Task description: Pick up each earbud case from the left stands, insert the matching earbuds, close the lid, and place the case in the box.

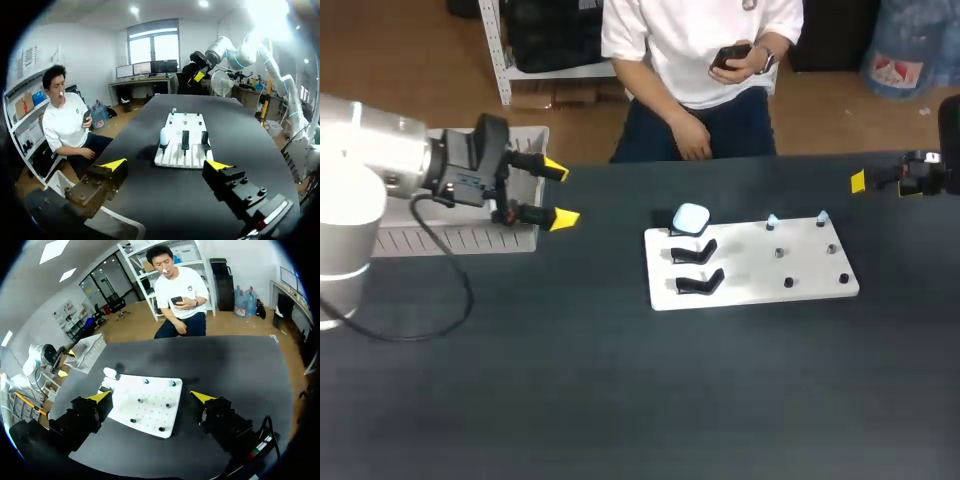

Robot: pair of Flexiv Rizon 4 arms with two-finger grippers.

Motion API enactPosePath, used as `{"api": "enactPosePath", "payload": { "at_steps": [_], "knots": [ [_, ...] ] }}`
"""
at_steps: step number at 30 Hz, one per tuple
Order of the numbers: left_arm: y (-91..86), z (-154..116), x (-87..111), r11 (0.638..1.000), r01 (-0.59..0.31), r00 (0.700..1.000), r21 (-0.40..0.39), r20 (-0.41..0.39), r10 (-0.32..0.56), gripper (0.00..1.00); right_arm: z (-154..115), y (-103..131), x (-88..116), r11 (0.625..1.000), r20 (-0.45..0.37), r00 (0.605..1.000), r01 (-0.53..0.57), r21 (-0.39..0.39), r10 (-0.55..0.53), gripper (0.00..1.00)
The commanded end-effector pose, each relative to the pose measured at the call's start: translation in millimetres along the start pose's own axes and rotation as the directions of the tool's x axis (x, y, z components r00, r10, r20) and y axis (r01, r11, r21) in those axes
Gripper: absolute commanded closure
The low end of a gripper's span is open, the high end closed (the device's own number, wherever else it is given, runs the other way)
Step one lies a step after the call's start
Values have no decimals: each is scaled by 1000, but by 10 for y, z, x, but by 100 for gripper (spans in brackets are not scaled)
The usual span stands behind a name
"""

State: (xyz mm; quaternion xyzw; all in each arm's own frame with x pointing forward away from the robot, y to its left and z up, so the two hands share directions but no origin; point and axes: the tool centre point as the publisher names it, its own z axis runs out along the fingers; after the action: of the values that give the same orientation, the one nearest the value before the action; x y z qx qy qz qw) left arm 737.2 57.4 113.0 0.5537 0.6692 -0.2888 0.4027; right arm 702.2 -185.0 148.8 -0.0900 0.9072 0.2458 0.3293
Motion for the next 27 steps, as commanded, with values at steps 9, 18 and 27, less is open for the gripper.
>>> {"api": "enactPosePath", "payload": {
  "at_steps": [9,18,27],
  "knots": [
    [260,808,-2,995,-56,998,77,37,53,0,-1,0,0,1000,0,1000,0,0,0,0],
    [239,1002,-43,993,-43,998,108,49,37,0,-1,0,0,1000,0,1000,0,0,0,0],
    [187,1030,-50,996,-18,999,92,34,14,0,-1,0,0,1000,0,1000,0,0,0,0]
  ]
}}
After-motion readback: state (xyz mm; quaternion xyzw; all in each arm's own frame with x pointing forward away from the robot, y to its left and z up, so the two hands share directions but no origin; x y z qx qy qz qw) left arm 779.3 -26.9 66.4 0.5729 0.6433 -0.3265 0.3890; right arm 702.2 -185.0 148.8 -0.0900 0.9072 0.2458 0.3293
